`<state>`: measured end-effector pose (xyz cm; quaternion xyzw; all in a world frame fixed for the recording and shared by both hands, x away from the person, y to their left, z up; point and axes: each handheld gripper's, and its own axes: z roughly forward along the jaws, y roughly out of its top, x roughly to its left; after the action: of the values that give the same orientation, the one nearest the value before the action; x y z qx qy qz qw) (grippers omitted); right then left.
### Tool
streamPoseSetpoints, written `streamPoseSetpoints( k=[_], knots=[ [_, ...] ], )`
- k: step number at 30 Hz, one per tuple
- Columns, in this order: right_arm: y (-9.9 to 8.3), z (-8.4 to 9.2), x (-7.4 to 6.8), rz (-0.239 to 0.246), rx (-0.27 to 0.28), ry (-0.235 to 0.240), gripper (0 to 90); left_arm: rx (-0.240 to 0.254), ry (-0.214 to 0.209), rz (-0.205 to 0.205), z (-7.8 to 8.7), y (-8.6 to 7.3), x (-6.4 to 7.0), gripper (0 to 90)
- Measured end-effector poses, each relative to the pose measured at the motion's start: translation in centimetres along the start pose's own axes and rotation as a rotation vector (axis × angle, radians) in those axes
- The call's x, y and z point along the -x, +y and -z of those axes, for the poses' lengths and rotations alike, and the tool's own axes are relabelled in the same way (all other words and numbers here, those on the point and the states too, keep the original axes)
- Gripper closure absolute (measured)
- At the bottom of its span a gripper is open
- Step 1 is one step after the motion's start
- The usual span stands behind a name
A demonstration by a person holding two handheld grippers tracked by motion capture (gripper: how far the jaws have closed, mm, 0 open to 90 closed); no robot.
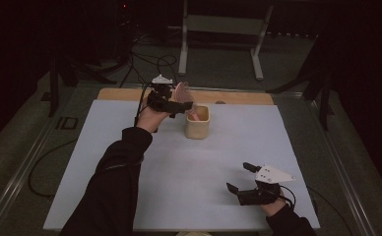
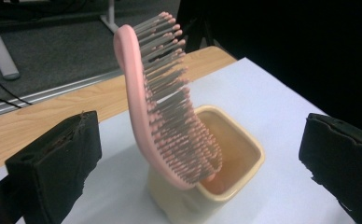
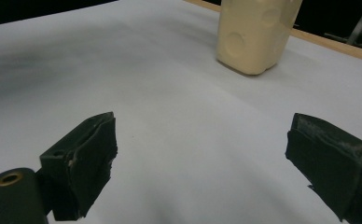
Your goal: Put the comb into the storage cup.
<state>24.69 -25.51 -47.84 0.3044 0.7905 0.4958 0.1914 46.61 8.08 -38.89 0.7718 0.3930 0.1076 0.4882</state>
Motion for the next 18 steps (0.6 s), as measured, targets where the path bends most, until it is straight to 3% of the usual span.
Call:
streamPoseSetpoints(
  k=[6, 18],
  knots=[
    [0.0, 0.0, -0.1, -0.003, 0.000, 0.002, 8.6, -0.002, 0.007, -0.024, 0.6, -0.5, 0.0, 0.0],
    [0.0, -0.1, -0.1, -0.006, -0.004, 0.003, 8.6, 0.007, -0.019, -0.028, 1.9, -1.6, -0.4, 0.0]
  ],
)
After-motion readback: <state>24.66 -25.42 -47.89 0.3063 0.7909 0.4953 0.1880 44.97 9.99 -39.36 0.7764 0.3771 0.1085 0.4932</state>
